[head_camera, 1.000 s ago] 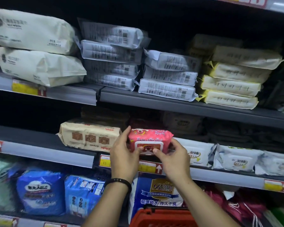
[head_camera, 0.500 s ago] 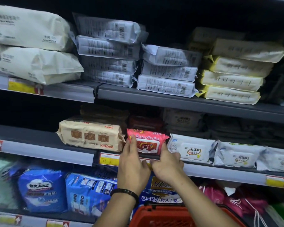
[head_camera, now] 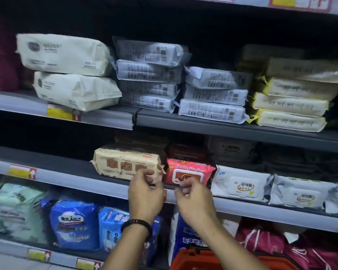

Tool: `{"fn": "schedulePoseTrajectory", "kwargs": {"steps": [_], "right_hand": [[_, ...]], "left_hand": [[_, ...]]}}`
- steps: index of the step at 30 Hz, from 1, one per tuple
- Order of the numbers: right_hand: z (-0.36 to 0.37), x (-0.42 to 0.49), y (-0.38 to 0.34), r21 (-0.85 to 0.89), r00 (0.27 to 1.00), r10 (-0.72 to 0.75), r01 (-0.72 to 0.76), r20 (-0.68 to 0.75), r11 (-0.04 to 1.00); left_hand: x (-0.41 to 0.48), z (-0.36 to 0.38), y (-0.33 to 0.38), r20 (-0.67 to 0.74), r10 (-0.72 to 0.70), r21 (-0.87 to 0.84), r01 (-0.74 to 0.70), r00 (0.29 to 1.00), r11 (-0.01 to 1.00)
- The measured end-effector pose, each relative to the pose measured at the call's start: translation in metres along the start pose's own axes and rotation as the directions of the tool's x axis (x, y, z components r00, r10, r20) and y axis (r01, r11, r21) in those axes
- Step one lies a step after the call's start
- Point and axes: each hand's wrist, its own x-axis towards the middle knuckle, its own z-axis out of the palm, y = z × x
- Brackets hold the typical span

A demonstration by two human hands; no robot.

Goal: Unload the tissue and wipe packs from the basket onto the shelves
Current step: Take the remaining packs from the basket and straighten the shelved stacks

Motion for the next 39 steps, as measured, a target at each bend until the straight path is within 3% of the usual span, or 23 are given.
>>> {"fn": "schedulePoseTrajectory", "kwargs": {"steps": [4, 6, 10, 14, 18, 24, 31, 36, 39], "right_hand": [[0.029, 0.010, -0.029, -0.055, 0.991, -0.039, 0.047, 0.130, 0.997], [0.043, 0.018, -0.039, -0.068, 0.987, -0.020, 0.031, 0.161, 0.997], [0.059, 0.028, -0.052, 0.123, 0.951, 0.093, -0.134, 0.295, 0.983], [0.073, 0.030, -0.052, 0.285, 0.941, 0.114, -0.210, 0.320, 0.935], [0.083, 0.029, -0.050, 0.395, 0.956, 0.103, -0.210, 0.274, 0.894], [0.071, 0.025, -0.056, 0.428, 0.996, -0.043, 0.008, 0.072, 0.904], [0.073, 0.024, -0.057, 0.359, 0.995, -0.055, 0.023, 0.079, 0.933], [0.081, 0.031, -0.055, 0.445, 0.985, 0.069, -0.133, 0.157, 0.885], [0.081, 0.035, -0.056, 0.480, 0.970, 0.072, -0.178, 0.232, 0.859]], "left_hand": [[0.029, -0.037, -0.017, -0.169, -0.159, -0.097, 0.144, 0.973, 0.985], [0.042, -0.057, -0.027, -0.185, -0.204, -0.132, 0.182, 0.961, 0.975], [0.071, -0.075, -0.064, -0.078, -0.246, -0.282, 0.215, 0.966, 0.935], [0.078, -0.077, -0.067, 0.045, -0.241, -0.338, 0.242, 0.969, 0.909], [0.078, -0.079, -0.055, 0.053, -0.218, -0.421, 0.219, 0.975, 0.880], [0.088, -0.095, -0.045, -0.105, -0.116, -0.496, 0.049, 0.988, 0.867], [0.089, -0.105, -0.054, -0.025, -0.078, -0.369, 0.063, 0.997, 0.927], [0.097, -0.094, -0.079, 0.040, -0.154, -0.352, 0.158, 0.987, 0.923], [0.084, -0.097, -0.059, -0.007, -0.205, -0.280, 0.194, 0.979, 0.940]]}}
